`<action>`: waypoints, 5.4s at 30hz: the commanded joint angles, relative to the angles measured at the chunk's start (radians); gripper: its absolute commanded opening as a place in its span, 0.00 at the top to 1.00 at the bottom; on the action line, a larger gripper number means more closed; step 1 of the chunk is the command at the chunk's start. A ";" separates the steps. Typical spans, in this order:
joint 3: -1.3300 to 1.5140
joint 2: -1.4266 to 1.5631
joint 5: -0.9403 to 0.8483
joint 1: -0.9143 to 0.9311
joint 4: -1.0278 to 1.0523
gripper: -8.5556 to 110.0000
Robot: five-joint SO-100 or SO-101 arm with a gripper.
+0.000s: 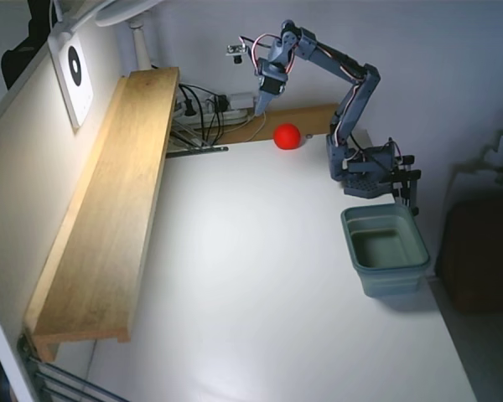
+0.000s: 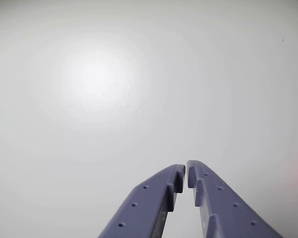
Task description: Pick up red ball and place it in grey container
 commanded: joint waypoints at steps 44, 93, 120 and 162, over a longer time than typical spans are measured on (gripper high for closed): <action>-0.031 0.029 0.003 -0.006 0.006 0.61; -0.031 0.029 0.003 1.012 0.006 0.61; -0.062 -0.053 0.003 1.078 0.006 0.61; 0.170 -0.164 0.003 1.078 -0.327 0.61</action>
